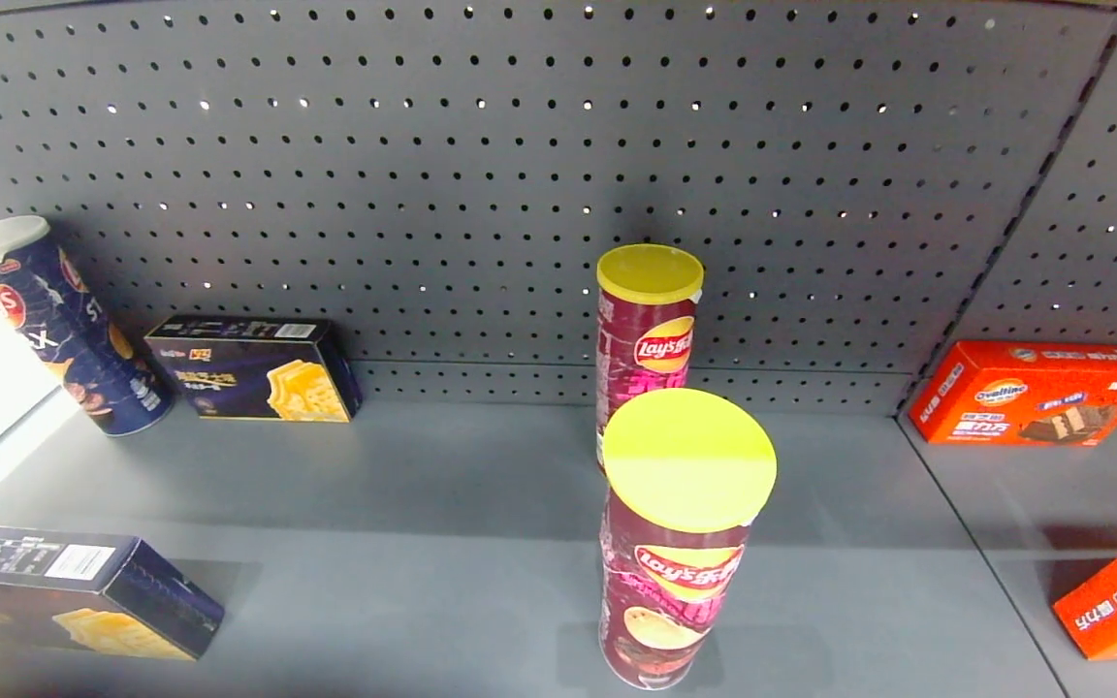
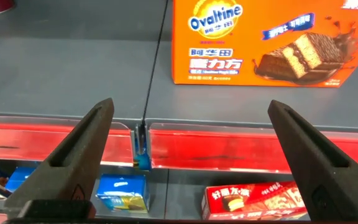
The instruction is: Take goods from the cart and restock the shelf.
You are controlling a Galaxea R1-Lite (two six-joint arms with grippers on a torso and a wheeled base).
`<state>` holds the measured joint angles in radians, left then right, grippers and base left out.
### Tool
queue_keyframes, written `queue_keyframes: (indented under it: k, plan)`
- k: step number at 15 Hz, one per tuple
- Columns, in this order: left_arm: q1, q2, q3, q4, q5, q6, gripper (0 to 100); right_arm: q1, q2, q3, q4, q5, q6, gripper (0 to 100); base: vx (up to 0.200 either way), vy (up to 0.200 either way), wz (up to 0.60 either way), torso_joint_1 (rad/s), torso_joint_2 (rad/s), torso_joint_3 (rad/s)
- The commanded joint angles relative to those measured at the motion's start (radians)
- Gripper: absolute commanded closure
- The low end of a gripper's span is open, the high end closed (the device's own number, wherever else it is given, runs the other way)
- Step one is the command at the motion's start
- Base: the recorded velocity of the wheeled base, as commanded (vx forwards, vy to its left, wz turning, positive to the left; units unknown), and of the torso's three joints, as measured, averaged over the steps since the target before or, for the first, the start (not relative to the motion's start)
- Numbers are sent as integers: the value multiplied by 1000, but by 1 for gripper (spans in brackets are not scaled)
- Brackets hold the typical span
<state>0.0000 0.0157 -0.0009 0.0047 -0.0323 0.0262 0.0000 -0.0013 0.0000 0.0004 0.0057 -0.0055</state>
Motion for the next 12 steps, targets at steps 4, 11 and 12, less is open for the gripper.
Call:
queue_keyframes:
  k: [4, 11, 12]
  plan:
    - [0, 0, -1, 0, 0, 0, 0, 0, 1, 0, 0, 0, -1, 0, 0, 0, 0, 0, 0, 0]
    - [0, 0, -1, 0, 0, 0, 0, 0, 1, 0, 0, 0, -1, 0, 0, 0, 0, 0, 0, 0]
    - [0, 0, -1, 0, 0, 0, 0, 0, 1, 0, 0, 0, -1, 0, 0, 0, 0, 0, 0, 0]
